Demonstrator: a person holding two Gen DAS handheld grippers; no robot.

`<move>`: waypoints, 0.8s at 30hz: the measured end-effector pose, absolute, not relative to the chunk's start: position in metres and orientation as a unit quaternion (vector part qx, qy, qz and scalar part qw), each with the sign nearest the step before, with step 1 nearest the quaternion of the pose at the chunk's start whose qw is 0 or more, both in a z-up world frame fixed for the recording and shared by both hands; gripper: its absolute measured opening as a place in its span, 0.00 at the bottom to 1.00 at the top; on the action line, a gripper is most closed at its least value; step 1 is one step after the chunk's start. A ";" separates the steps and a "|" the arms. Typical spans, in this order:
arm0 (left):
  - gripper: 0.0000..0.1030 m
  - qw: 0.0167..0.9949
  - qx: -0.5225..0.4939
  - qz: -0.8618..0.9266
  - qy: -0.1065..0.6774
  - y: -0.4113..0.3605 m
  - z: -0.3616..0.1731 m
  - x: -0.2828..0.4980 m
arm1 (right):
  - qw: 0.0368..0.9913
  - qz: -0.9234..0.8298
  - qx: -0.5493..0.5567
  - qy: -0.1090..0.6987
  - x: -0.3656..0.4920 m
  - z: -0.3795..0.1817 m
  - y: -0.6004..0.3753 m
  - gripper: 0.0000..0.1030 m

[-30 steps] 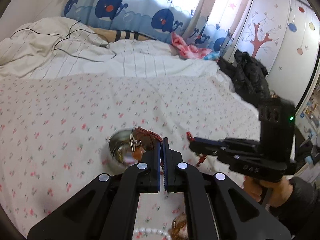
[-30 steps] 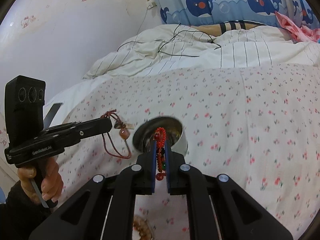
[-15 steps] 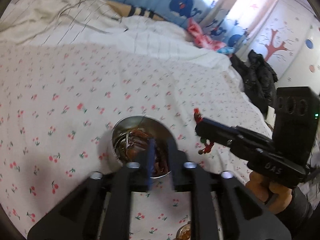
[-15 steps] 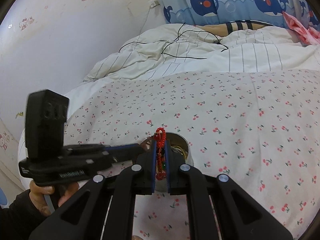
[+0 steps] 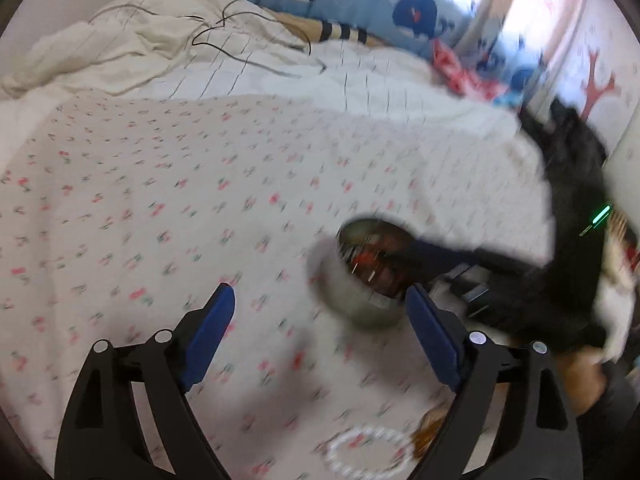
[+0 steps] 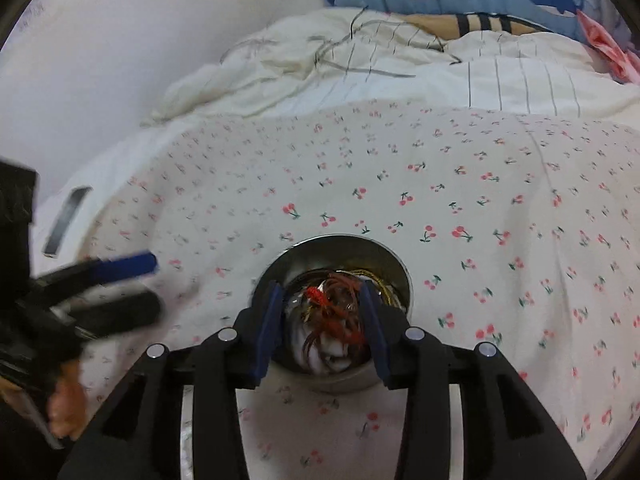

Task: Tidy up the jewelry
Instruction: 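Open both tools to drop the two bracelets into the tin, then move both open tools over the white bead and amber bead bracelets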

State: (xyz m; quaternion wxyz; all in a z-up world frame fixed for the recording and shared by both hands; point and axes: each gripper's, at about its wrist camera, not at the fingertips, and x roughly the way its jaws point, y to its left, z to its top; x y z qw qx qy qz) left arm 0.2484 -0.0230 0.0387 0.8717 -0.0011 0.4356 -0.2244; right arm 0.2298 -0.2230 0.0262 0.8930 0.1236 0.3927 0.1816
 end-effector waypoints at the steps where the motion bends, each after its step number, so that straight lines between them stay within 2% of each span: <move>1: 0.81 0.872 0.014 -0.221 0.437 -0.023 0.036 0.243 | 0.899 0.176 0.121 0.382 0.214 0.034 -0.230 0.44; 3: 0.81 0.872 0.049 -0.216 0.436 -0.025 0.027 0.225 | 0.902 0.169 0.117 0.379 0.188 0.039 -0.242 0.52; 7: 0.81 0.870 0.089 -0.213 0.434 -0.029 0.016 0.193 | 0.899 0.158 0.112 0.392 0.135 0.031 -0.262 0.55; 11: 0.81 0.857 0.129 -0.228 0.443 -0.033 0.007 0.171 | 0.883 0.152 0.124 0.426 0.117 0.010 -0.271 0.56; 15: 0.81 0.860 0.126 -0.222 0.442 -0.032 0.007 0.174 | 0.883 0.153 0.146 0.418 0.122 0.012 -0.272 0.56; 18: 0.81 0.866 0.127 -0.212 0.435 -0.033 0.008 0.173 | 0.883 0.145 0.132 0.426 0.119 0.007 -0.270 0.61; 24: 0.81 0.869 0.161 -0.197 0.424 -0.042 0.008 0.173 | 0.879 0.147 0.113 0.439 0.121 0.000 -0.261 0.61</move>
